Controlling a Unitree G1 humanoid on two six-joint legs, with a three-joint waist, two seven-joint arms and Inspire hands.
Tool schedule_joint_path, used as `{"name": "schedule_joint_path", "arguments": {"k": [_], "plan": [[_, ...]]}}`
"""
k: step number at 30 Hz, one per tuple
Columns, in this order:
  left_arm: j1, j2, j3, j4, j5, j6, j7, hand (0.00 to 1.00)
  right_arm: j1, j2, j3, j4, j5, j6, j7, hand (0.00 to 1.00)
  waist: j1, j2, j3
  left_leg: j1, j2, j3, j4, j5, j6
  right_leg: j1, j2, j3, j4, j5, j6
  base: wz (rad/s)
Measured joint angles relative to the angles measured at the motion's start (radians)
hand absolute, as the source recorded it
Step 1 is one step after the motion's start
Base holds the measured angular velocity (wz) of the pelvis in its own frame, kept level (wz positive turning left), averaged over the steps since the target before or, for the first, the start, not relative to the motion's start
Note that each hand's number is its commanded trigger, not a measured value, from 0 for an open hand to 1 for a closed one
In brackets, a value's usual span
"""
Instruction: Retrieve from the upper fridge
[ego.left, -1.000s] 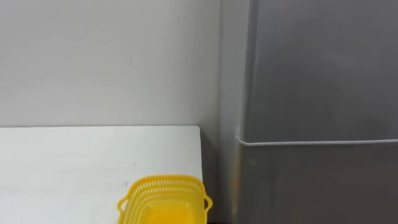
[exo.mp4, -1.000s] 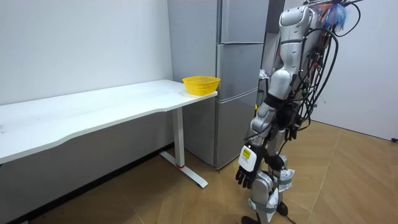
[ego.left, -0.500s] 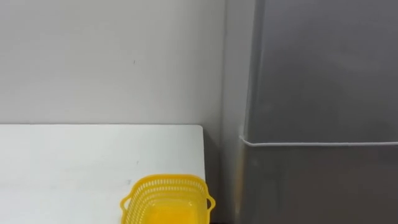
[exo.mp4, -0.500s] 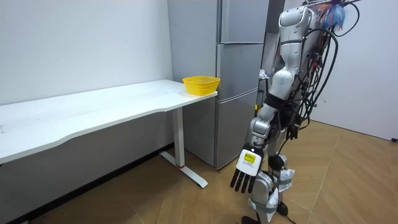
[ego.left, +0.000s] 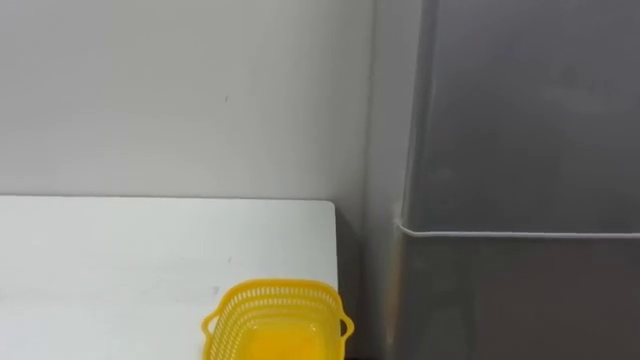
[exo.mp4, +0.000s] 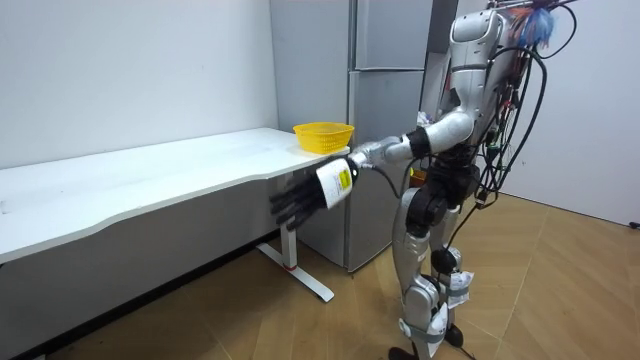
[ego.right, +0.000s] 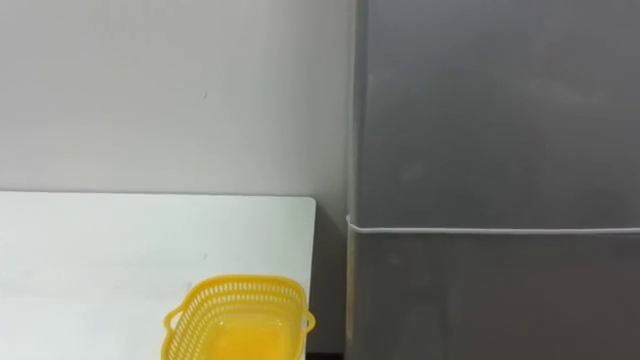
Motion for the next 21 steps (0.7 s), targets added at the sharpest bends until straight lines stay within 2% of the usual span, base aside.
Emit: {"name": "schedule_joint_path", "arguments": {"k": [2,4,11,13,16,18,19,21], "plan": [[-0.002,0.001,0.012,-0.06,-0.025,-0.021,0.038,0.0,0.001,0.0,0.005,-0.002,0.001,-0.001,0.0,0.0,0.0,0.0,-0.0001,0.003,0.0,-0.001,0.0,0.0,0.0,0.001,0.0,-0.002,-0.001,0.0,0.0,0.03],[-0.008,0.001,0.019,-0.129,-0.027,-0.024,0.064,0.0,0.002,0.0,0.006,-0.004,-0.005,-0.006,0.0,0.0,0.0,0.0,-0.0001,0.003,0.0,-0.002,0.003,0.0,0.0,0.003,0.0,-0.003,0.0,0.0,0.0,0.05],[-0.015,0.003,0.033,-0.334,0.029,-0.045,0.063,0.0,0.011,-0.003,0.005,-0.002,-0.017,-0.03,0.003,0.0,0.0,0.003,0.0008,0.006,0.0,-0.003,0.005,0.0,0.0,0.003,0.0,-0.002,0.0,-0.001,-0.001,0.0],[-0.023,0.007,0.03,-0.383,0.054,-0.05,0.058,0.0,0.017,-0.003,0.006,0.001,-0.015,-0.041,0.004,0.0,-0.004,0.002,0.0017,0.005,-0.001,-0.015,0.005,0.0,0.0,0.004,0.0,-0.002,0.0,-0.001,-0.001,0.05],[-0.022,0.016,0.019,-0.522,0.063,-0.072,0.012,0.0,0.03,-0.005,0.008,0.005,-0.008,-0.052,0.023,0.0,-0.011,0.001,0.0029,0.006,-0.001,-0.02,0.006,0.0,0.0,0.011,0.001,-0.001,0.0,-0.001,-0.001,0.01],[-0.023,0.021,0.014,-0.572,0.063,-0.092,-0.022,0.0,0.03,-0.005,0.009,0.022,-0.014,-0.062,0.03,0.0,-0.016,-0.001,0.0054,0.005,-0.001,-0.021,0.006,0.0,0.0,0.01,0.001,-0.004,0.0,-0.001,-0.001,0.0],[-0.025,0.031,0.004,-0.594,0.063,-0.096,-0.042,0.0,0.027,-0.005,0.008,0.036,-0.014,-0.063,0.035,0.0,-0.017,-0.004,0.0074,0.004,-0.001,-0.023,0.006,0.0,0.0,0.01,0.001,-0.006,0.0,-0.001,-0.001,0.03],[-0.026,0.034,0.002,-0.638,0.064,-0.096,-0.08,0.0,0.029,-0.005,0.008,0.04,-0.017,-0.06,0.044,0.0,-0.018,-0.005,0.008,0.002,-0.001,-0.022,0.005,0.0,0.0,0.008,0.001,-0.006,0.0,-0.001,-0.001,0.0]]}}
